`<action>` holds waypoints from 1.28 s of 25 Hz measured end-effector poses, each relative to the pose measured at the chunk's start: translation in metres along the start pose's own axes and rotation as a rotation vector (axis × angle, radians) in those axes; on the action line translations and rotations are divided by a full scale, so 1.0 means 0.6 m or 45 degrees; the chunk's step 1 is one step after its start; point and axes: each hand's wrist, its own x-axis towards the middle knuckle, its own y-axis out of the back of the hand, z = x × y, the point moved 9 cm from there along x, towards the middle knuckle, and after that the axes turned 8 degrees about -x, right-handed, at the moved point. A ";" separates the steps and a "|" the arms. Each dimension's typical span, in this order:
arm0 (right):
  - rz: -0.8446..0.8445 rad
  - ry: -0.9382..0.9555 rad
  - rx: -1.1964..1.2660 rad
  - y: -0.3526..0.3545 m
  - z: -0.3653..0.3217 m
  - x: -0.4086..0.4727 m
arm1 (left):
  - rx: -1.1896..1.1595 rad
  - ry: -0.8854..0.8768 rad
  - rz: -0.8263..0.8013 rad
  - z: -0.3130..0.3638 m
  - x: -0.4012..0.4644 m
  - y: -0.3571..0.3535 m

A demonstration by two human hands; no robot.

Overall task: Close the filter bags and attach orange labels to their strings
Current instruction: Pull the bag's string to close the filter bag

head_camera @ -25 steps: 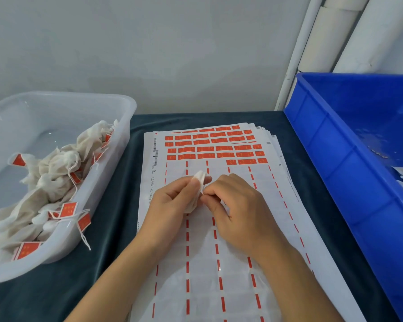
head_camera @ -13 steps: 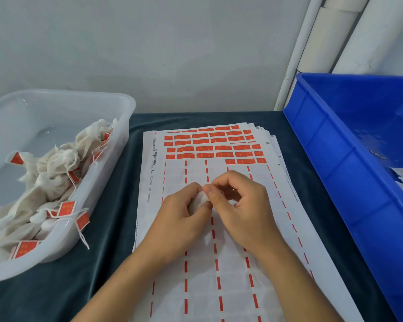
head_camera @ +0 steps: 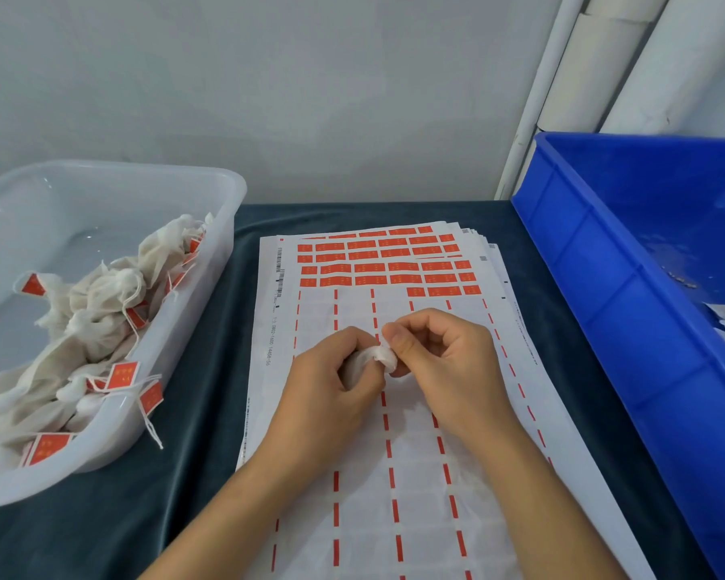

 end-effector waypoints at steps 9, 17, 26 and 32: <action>-0.037 -0.062 -0.117 -0.014 0.009 -0.002 | -0.149 0.048 0.074 -0.006 0.004 0.014; -0.130 0.031 -0.283 -0.034 0.002 -0.006 | -0.224 0.118 0.174 -0.021 0.010 0.030; -0.001 0.304 -0.270 -0.017 -0.041 -0.011 | -0.202 0.153 0.093 -0.022 0.008 0.021; 0.071 0.261 -0.365 -0.007 -0.029 -0.007 | -0.265 0.166 -0.075 -0.018 0.009 0.000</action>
